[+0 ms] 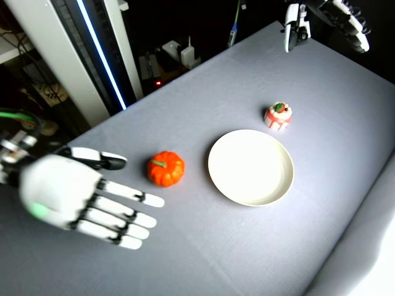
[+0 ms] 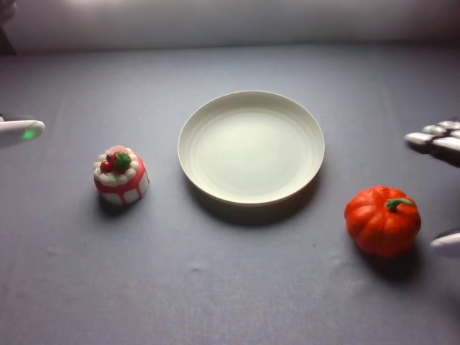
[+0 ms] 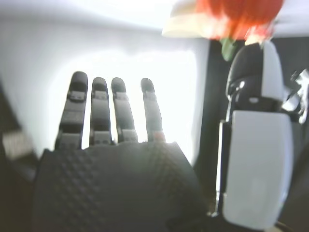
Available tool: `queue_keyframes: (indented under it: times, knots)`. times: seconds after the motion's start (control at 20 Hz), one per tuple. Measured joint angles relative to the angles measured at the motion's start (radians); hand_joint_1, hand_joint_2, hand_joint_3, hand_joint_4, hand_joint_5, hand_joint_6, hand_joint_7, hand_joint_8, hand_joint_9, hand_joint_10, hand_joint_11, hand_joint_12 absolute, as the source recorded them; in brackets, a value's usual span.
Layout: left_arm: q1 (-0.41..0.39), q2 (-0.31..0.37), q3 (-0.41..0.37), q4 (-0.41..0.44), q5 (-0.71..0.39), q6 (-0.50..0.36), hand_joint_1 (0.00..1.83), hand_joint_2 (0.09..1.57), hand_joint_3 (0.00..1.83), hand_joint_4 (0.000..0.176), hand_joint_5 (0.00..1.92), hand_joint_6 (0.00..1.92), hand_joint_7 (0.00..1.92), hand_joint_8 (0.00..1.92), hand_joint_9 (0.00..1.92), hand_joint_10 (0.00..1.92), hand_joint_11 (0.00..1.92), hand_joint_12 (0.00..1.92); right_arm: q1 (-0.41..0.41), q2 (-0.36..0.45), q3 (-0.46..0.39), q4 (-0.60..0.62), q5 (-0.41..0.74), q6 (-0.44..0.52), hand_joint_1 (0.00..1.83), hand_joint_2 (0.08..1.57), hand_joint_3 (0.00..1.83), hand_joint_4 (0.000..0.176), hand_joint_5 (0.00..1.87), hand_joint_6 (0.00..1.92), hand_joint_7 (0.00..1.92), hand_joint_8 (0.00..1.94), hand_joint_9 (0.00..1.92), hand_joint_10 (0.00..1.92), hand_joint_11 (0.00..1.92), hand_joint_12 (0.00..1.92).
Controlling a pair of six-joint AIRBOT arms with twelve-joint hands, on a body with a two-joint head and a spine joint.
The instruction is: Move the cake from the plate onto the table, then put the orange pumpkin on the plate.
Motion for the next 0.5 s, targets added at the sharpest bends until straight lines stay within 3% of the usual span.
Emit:
queue_keyframes:
  times: [0.05,0.15,0.2,0.25,0.3,0.35,0.4,0.5]
  knots:
    - [0.0,0.0,0.0,0.006,0.0,0.0,1.01,0.95,0.0,0.134,0.01,0.0,0.06,0.0,0.18,0.02,0.0,0.36,0.027,-0.024,0.017,-0.029,-0.04,0.001,0.81,0.92,0.0,0.01,0.1,0.0,0.01,0.0,0.01,0.0,0.0,0.41]
    - [0.006,-0.002,0.001,0.005,-0.004,0.0,1.0,0.96,0.0,0.14,0.03,0.0,0.05,0.0,0.2,0.02,0.0,0.44,0.037,-0.048,0.031,-0.063,-0.093,0.001,0.81,0.9,0.0,0.023,0.1,0.0,0.01,0.0,0.0,0.0,0.0,0.15]
    - [0.006,-0.007,0.006,0.0,-0.005,0.001,1.0,0.96,0.0,0.14,0.03,0.0,0.05,0.0,0.2,0.02,0.0,0.44,0.037,-0.056,0.041,-0.07,-0.119,0.001,0.81,0.9,0.0,0.023,0.1,0.0,0.01,0.0,0.0,0.0,0.0,0.15]
    - [0.006,-0.012,0.008,-0.011,-0.008,0.0,0.99,0.93,0.0,0.128,0.01,0.0,0.07,0.0,0.23,0.02,0.0,0.58,0.043,-0.068,0.056,-0.077,-0.148,0.001,0.77,0.86,0.0,0.072,0.12,0.0,0.03,0.0,0.03,0.0,0.0,0.39]
    - [0.006,-0.014,0.01,-0.013,-0.006,0.0,0.99,0.92,0.0,0.131,0.0,0.0,0.06,0.0,0.24,0.02,0.0,0.61,0.06,-0.079,0.074,-0.082,-0.175,0.002,0.76,0.86,0.0,0.075,0.12,0.0,0.04,0.0,0.04,0.0,0.0,0.53]
    - [0.006,-0.016,0.011,-0.006,-0.008,0.0,0.98,0.93,0.0,0.132,0.0,0.0,0.05,0.0,0.23,0.01,0.0,0.56,0.08,-0.087,0.087,-0.092,-0.191,0.003,0.77,0.87,0.0,0.095,0.12,0.0,0.03,0.0,0.04,0.0,0.0,0.53]
    - [0.006,-0.021,0.014,-0.002,-0.016,0.0,0.98,0.95,0.0,0.121,0.0,0.0,0.07,0.0,0.26,0.02,0.0,0.68,0.097,-0.093,0.091,-0.104,-0.198,0.005,0.74,0.88,0.0,0.092,0.11,0.0,0.02,0.0,0.03,0.0,0.0,0.5]
    - [0.006,-0.026,0.014,0.003,-0.017,0.001,0.98,0.95,0.0,0.119,0.0,0.0,0.08,0.0,0.28,0.02,0.0,0.76,0.103,-0.102,0.095,-0.125,-0.197,0.01,0.74,0.87,0.0,0.084,0.11,0.0,0.01,0.0,0.02,0.0,0.0,0.42]
